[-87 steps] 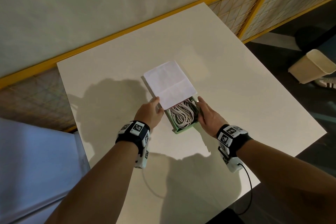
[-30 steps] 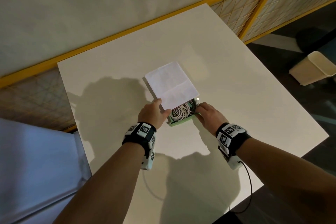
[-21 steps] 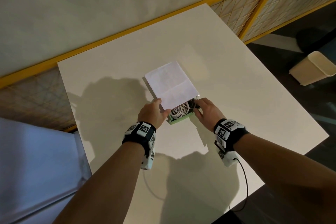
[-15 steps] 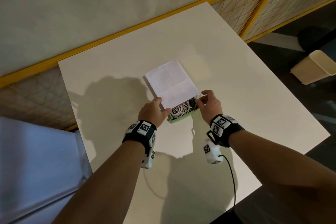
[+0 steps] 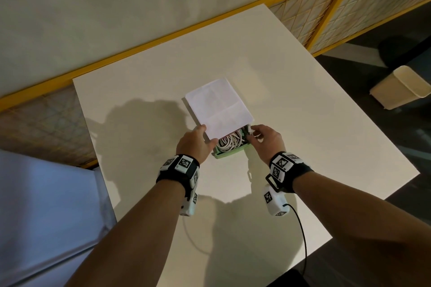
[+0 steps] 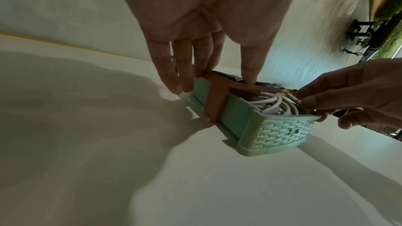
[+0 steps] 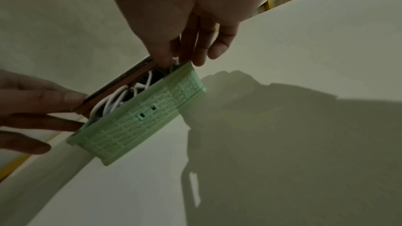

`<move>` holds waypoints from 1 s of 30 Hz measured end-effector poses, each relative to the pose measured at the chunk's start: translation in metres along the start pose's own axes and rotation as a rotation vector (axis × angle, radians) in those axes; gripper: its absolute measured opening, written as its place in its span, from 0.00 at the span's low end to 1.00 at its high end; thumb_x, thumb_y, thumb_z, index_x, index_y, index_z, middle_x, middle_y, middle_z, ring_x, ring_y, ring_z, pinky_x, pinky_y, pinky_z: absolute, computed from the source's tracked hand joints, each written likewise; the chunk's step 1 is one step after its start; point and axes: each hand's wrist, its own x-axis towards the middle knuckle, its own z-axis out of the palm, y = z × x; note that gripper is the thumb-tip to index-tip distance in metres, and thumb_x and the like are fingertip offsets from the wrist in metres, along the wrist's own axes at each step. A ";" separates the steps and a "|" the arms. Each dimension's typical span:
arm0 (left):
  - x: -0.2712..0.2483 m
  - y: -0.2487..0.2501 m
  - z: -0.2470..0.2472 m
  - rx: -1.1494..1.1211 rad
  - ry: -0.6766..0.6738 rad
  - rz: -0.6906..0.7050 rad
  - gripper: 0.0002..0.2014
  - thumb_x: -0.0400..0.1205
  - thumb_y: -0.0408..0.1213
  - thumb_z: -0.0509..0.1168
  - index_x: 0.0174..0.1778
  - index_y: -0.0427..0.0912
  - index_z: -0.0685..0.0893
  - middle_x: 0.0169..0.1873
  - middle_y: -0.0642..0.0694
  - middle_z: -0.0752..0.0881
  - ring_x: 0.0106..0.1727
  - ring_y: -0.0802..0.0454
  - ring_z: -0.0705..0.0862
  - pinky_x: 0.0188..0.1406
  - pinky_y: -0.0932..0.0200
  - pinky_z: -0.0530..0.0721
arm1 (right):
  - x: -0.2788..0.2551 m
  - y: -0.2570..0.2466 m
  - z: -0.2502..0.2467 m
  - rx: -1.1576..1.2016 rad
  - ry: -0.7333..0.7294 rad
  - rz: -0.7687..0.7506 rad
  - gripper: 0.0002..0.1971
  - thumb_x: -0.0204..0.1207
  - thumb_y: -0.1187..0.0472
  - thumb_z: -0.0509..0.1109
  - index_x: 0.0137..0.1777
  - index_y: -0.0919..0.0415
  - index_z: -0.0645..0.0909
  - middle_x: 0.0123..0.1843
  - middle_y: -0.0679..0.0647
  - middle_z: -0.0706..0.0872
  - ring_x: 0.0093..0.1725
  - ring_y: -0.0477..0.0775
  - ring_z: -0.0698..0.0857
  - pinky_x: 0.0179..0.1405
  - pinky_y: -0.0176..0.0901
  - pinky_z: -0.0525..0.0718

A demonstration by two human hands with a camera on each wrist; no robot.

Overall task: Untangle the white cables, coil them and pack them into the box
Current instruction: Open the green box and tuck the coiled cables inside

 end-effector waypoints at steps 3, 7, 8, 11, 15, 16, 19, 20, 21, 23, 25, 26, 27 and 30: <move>-0.001 0.001 -0.001 0.003 0.000 0.002 0.30 0.78 0.53 0.67 0.74 0.44 0.74 0.64 0.37 0.84 0.65 0.38 0.80 0.60 0.50 0.78 | -0.001 0.002 0.001 -0.043 -0.004 -0.004 0.16 0.72 0.56 0.73 0.59 0.60 0.82 0.50 0.55 0.87 0.49 0.56 0.83 0.49 0.43 0.80; -0.001 0.001 -0.001 0.002 -0.002 0.005 0.30 0.79 0.53 0.67 0.74 0.43 0.73 0.64 0.37 0.84 0.65 0.38 0.81 0.61 0.50 0.78 | -0.001 -0.001 0.002 -0.116 0.022 -0.046 0.14 0.73 0.61 0.71 0.58 0.62 0.81 0.53 0.58 0.87 0.48 0.59 0.84 0.44 0.39 0.76; -0.001 0.001 -0.001 0.001 -0.004 0.005 0.30 0.78 0.53 0.67 0.74 0.43 0.73 0.63 0.37 0.84 0.65 0.38 0.81 0.61 0.50 0.79 | -0.001 -0.002 0.003 -0.124 0.025 -0.050 0.13 0.73 0.62 0.70 0.57 0.63 0.81 0.53 0.59 0.87 0.48 0.59 0.84 0.43 0.40 0.77; -0.001 0.001 -0.001 -0.002 -0.005 0.006 0.30 0.78 0.53 0.67 0.74 0.43 0.73 0.63 0.37 0.84 0.65 0.38 0.81 0.60 0.50 0.79 | 0.000 -0.005 0.003 -0.142 0.027 -0.069 0.10 0.72 0.64 0.69 0.53 0.63 0.82 0.50 0.60 0.86 0.45 0.61 0.84 0.41 0.44 0.80; -0.002 0.002 -0.003 -0.001 -0.002 0.010 0.30 0.79 0.52 0.67 0.75 0.43 0.73 0.64 0.38 0.84 0.65 0.38 0.81 0.61 0.50 0.79 | -0.001 -0.006 0.002 -0.223 0.009 -0.128 0.10 0.74 0.63 0.66 0.52 0.64 0.85 0.48 0.62 0.85 0.46 0.65 0.83 0.42 0.50 0.82; -0.003 0.002 -0.003 -0.001 -0.001 0.012 0.30 0.79 0.52 0.67 0.75 0.42 0.73 0.64 0.38 0.84 0.65 0.38 0.81 0.61 0.50 0.78 | -0.001 -0.006 0.002 -0.265 -0.007 -0.137 0.10 0.76 0.62 0.65 0.52 0.63 0.85 0.48 0.62 0.84 0.46 0.66 0.83 0.41 0.50 0.82; -0.004 0.003 -0.004 0.002 0.001 0.020 0.30 0.79 0.52 0.67 0.75 0.42 0.73 0.65 0.39 0.84 0.66 0.39 0.80 0.62 0.50 0.78 | 0.001 -0.006 0.000 -0.323 -0.043 -0.146 0.11 0.78 0.61 0.62 0.53 0.64 0.84 0.49 0.62 0.82 0.45 0.67 0.83 0.40 0.49 0.80; -0.004 0.003 -0.004 0.003 0.001 0.021 0.30 0.79 0.52 0.67 0.75 0.42 0.73 0.65 0.39 0.83 0.66 0.39 0.80 0.62 0.50 0.78 | 0.001 -0.007 0.000 -0.318 -0.049 -0.152 0.11 0.79 0.61 0.62 0.54 0.64 0.84 0.49 0.62 0.82 0.44 0.68 0.84 0.40 0.49 0.80; -0.004 0.003 -0.005 0.005 0.000 0.020 0.30 0.79 0.52 0.67 0.75 0.42 0.73 0.66 0.39 0.83 0.67 0.39 0.79 0.62 0.50 0.77 | 0.000 -0.007 0.000 -0.309 -0.051 -0.174 0.12 0.79 0.61 0.62 0.55 0.64 0.84 0.49 0.63 0.83 0.44 0.68 0.84 0.41 0.50 0.80; -0.005 0.004 -0.005 0.007 -0.001 0.022 0.29 0.80 0.52 0.66 0.75 0.42 0.73 0.66 0.39 0.83 0.67 0.39 0.79 0.62 0.50 0.77 | -0.002 -0.006 0.001 -0.271 -0.053 -0.232 0.12 0.79 0.63 0.63 0.58 0.64 0.84 0.49 0.65 0.83 0.43 0.68 0.84 0.42 0.50 0.82; -0.006 0.004 -0.006 0.003 -0.002 0.024 0.29 0.80 0.51 0.66 0.75 0.42 0.73 0.66 0.40 0.82 0.67 0.39 0.79 0.62 0.50 0.77 | -0.005 -0.002 -0.001 -0.205 -0.095 -0.259 0.16 0.77 0.64 0.64 0.64 0.63 0.80 0.55 0.65 0.83 0.46 0.66 0.84 0.49 0.48 0.82; -0.006 0.005 -0.006 0.001 -0.004 0.024 0.29 0.80 0.51 0.66 0.75 0.42 0.73 0.66 0.40 0.82 0.67 0.39 0.79 0.62 0.51 0.77 | -0.006 0.002 -0.003 -0.164 -0.131 -0.246 0.21 0.75 0.65 0.66 0.68 0.63 0.77 0.60 0.63 0.81 0.48 0.63 0.84 0.52 0.46 0.81; -0.006 0.005 -0.006 0.000 -0.006 0.024 0.29 0.80 0.51 0.66 0.75 0.42 0.73 0.66 0.40 0.83 0.67 0.39 0.79 0.62 0.51 0.77 | -0.007 0.005 -0.005 -0.126 -0.165 -0.222 0.25 0.72 0.65 0.68 0.70 0.62 0.74 0.64 0.62 0.78 0.48 0.61 0.83 0.54 0.46 0.82; -0.006 0.005 -0.006 0.003 -0.008 0.024 0.29 0.80 0.52 0.66 0.75 0.42 0.73 0.66 0.40 0.83 0.66 0.39 0.80 0.61 0.51 0.77 | -0.009 0.011 -0.007 -0.076 -0.195 -0.175 0.24 0.68 0.67 0.73 0.65 0.62 0.74 0.61 0.60 0.76 0.44 0.59 0.84 0.53 0.54 0.86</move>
